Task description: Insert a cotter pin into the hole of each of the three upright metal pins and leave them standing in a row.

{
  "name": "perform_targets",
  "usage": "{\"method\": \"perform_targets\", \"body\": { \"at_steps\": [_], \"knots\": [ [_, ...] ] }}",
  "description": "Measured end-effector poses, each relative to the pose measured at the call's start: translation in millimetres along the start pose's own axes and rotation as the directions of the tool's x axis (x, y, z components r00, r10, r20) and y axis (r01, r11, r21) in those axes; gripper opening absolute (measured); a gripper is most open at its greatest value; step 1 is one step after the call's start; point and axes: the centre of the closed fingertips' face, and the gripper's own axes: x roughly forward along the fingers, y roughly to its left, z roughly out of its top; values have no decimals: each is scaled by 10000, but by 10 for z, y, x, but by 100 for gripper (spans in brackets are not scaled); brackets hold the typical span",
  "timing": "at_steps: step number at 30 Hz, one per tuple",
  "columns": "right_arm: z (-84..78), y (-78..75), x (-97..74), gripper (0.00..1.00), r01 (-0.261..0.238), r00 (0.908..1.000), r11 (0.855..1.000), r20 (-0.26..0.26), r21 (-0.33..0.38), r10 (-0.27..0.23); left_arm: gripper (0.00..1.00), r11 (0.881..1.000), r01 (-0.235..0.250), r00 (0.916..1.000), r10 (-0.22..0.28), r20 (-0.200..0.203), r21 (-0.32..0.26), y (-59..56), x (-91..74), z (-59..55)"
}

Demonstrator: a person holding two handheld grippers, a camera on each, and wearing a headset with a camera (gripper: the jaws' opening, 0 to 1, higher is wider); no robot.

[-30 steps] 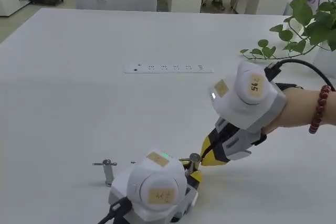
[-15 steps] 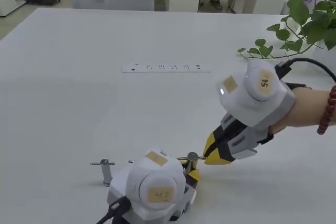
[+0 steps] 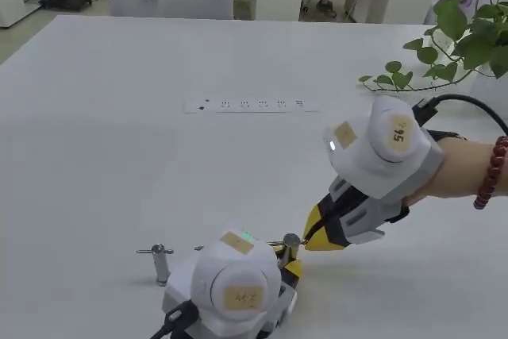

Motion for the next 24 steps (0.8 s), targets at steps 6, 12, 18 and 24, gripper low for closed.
{"method": "perform_targets", "body": {
  "at_steps": [6,12,18,24],
  "knots": [
    [-5,0,4,5,37,10000,10000,22,57,-37,12,10000,-30,10000,30,-1,-12,-5,2,-2],
    [-6,-4,9,5,138,9999,9999,81,6,-138,12,10000,-62,10000,62,-56,2,3,-2,-2],
    [10,-1,35,7,181,9997,9998,131,76,-182,14,9999,-124,9999,124,-49,-77,19,-9,10],
    [10,-24,31,13,342,9993,9987,123,378,-347,17,9999,-141,9998,140,-122,-78,29,-29,8]
  ]
}}
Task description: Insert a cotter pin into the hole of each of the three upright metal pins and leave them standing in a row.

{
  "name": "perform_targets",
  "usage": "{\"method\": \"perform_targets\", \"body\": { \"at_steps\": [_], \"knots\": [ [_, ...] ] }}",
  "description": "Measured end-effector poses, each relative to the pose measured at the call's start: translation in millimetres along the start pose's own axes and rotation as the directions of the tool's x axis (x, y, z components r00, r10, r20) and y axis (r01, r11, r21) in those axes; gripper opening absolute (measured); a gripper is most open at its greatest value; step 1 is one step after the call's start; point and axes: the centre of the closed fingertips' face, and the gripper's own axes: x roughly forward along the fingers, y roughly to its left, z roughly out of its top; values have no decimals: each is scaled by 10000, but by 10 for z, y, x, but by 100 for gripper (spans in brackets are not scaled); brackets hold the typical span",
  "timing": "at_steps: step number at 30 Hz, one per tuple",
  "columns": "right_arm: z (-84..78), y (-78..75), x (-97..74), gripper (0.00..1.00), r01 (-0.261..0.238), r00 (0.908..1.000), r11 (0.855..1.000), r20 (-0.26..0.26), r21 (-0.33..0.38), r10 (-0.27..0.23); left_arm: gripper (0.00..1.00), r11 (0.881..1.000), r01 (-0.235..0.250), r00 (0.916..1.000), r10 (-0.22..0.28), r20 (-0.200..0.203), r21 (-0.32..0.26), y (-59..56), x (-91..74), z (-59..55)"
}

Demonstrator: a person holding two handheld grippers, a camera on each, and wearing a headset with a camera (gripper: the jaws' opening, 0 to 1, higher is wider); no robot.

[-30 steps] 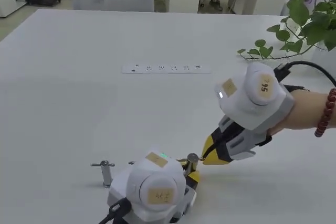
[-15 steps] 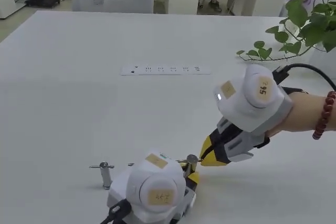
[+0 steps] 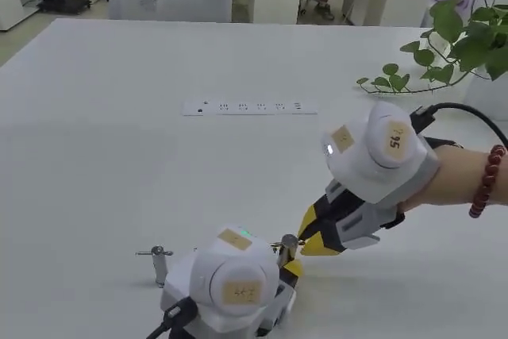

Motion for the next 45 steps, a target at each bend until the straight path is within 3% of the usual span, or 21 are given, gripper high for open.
{"method": "perform_targets", "body": {
  "at_steps": [12,16,23,31,34,37,40,45],
  "knots": [
    [50,84,-30,31,255,9987,9937,405,1095,-301,21,10000,20,9995,-19,-328,32,-39,-118,-53],
    [113,122,-64,36,368,9944,9807,898,1920,-549,22,9999,73,9993,-69,-370,110,-56,-193,-37],
    [99,193,-142,39,799,9892,9631,987,2569,-1084,23,9996,231,9976,-221,-662,132,-45,-359,-73],
    [130,259,-259,41,1262,9713,9244,1445,3600,-1888,24,9998,184,9973,-184,-717,1,48,-606,-72],
    [142,296,-299,43,1337,9638,9004,1572,4140,-2153,26,9997,157,9961,-171,-868,-177,68,-692,-69],
    [157,348,-340,48,1426,9559,8780,1665,4569,-2419,28,9995,179,9975,-195,-680,-242,85,-831,-2],
    [168,392,-376,50,1578,9483,8673,1724,4721,-2663,30,9993,156,9981,-176,-589,-339,121,-945,30],
    [206,482,-439,57,1667,9318,8369,1944,5213,-3066,34,9992,162,9981,-183,-588,-352,187,-1142,1]
  ]
}}
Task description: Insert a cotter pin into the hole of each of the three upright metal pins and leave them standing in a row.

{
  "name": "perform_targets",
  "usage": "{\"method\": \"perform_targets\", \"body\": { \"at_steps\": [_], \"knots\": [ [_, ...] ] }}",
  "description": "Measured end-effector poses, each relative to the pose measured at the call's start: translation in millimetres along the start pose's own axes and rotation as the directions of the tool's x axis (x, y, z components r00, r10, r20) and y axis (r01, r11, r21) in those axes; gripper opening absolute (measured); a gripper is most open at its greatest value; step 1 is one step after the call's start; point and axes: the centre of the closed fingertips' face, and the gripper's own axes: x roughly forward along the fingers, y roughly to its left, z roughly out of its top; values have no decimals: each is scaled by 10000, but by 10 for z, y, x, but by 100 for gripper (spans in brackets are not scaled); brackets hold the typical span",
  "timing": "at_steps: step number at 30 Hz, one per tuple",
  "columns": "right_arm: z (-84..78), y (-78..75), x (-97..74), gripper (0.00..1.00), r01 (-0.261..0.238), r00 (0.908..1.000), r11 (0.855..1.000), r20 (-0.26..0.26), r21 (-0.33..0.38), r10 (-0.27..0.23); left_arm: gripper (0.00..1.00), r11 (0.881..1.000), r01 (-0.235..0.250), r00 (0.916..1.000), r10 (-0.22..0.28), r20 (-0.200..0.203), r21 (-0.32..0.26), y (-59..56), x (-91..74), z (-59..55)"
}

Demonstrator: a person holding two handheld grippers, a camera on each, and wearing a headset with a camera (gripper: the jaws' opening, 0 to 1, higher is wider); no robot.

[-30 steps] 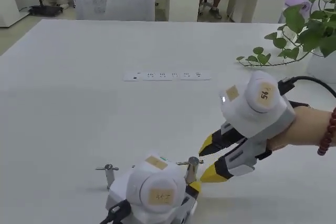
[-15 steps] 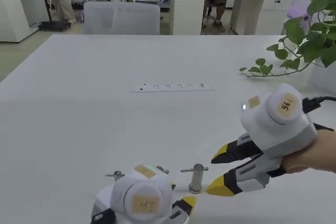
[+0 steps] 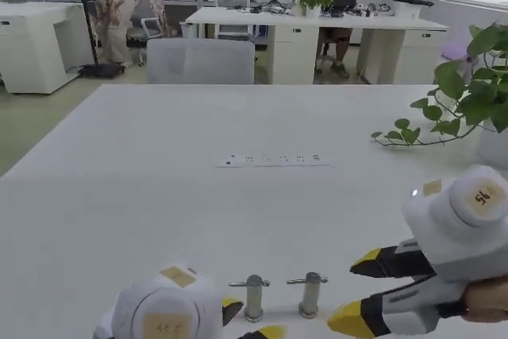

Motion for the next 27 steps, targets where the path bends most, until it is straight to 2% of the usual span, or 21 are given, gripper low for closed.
{"method": "perform_targets", "body": {
  "at_steps": [4,6,9,13,20,27],
  "knots": [
    [1,35,-41,60,194,9996,9997,191,124,-196,37,9998,-90,10000,90,-34,-179,69,-173,-44],
    [27,65,-87,60,296,9981,9990,522,325,-313,40,9995,-189,9998,188,-29,-245,99,-242,-55],
    [38,116,-132,62,329,9961,9983,800,482,-367,43,9963,-425,9989,439,174,-754,192,-378,-45],
    [3,165,-171,64,403,9946,9972,925,630,-460,48,9948,-720,9970,739,237,-721,294,-532,-53],
    [-57,229,-219,68,562,9914,9955,1140,768,-648,55,9924,-1004,9938,1034,403,-710,398,-732,-25],
    [-71,298,-240,77,721,9870,9941,1377,807,-828,75,9946,-882,9952,903,372,-544,424,-887,-51]
  ]
}}
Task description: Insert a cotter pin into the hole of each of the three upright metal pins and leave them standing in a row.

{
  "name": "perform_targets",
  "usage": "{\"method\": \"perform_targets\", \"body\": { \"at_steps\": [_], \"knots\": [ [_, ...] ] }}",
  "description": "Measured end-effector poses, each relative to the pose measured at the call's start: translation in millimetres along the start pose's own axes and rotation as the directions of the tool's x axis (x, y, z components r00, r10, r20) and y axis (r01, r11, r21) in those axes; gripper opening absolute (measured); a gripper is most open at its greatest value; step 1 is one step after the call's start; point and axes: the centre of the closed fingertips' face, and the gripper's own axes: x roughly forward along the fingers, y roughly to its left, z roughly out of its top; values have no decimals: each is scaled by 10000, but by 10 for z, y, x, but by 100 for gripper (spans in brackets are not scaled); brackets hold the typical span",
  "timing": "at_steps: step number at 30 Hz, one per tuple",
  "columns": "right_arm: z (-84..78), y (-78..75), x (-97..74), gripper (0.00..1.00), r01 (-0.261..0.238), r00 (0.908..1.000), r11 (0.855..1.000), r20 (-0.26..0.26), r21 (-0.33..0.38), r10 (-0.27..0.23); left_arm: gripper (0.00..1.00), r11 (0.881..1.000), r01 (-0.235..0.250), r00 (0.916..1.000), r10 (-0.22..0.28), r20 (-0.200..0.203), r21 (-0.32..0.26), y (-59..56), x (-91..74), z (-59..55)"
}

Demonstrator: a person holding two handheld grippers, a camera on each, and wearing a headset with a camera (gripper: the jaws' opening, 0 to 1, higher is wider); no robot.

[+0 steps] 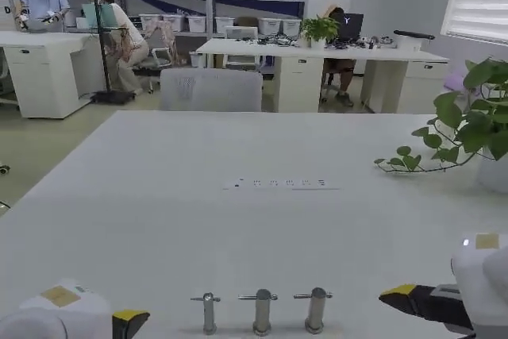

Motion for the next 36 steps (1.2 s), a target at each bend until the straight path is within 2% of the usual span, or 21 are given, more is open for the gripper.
{"method": "perform_targets", "body": {
  "at_steps": [4,6,8,11,14,17,20,23,26,30,36],
  "knots": [
    [4,18,-13,80,111,9998,9999,134,58,-112,80,9998,-13,10000,15,85,-222,44,-72,-30],
    [18,12,-18,83,203,9993,9997,297,164,-207,83,9999,-126,9999,126,76,59,61,-110,-36],
    [23,20,-21,84,240,9988,9994,412,251,-250,85,9998,-204,9997,203,155,63,79,-145,-36],
    [10,39,-15,88,294,9985,9992,459,261,-306,89,9994,-211,9990,222,397,-290,88,-176,-22],
    [12,74,-5,93,232,9979,9993,602,301,-250,91,9992,-311,9990,319,321,-255,108,-196,-41],
    [57,96,-14,95,219,9947,9979,993,611,-279,93,9990,-451,9986,452,280,-50,144,-235,-46],
    [33,103,-35,100,322,9942,9975,1004,622,-383,95,9987,-493,9984,496,255,-107,162,-277,-55],
    [-13,118,-56,100,385,9945,9982,953,460,-427,95,9983,-542,9981,548,293,-211,177,-308,-56],
    [-49,141,-61,100,255,9944,9975,1008,656,-320,95,9982,-548,9980,556,295,-243,162,-328,-57],
    [-97,144,-86,100,334,9946,9969,957,719,-402,96,9983,-587,9981,587,182,-48,160,-363,-86],
    [-140,152,-118,100,522,9947,9966,856,645,-577,97,9978,-649,9977,650,170,-95,174,-407,-98]
  ]
}}
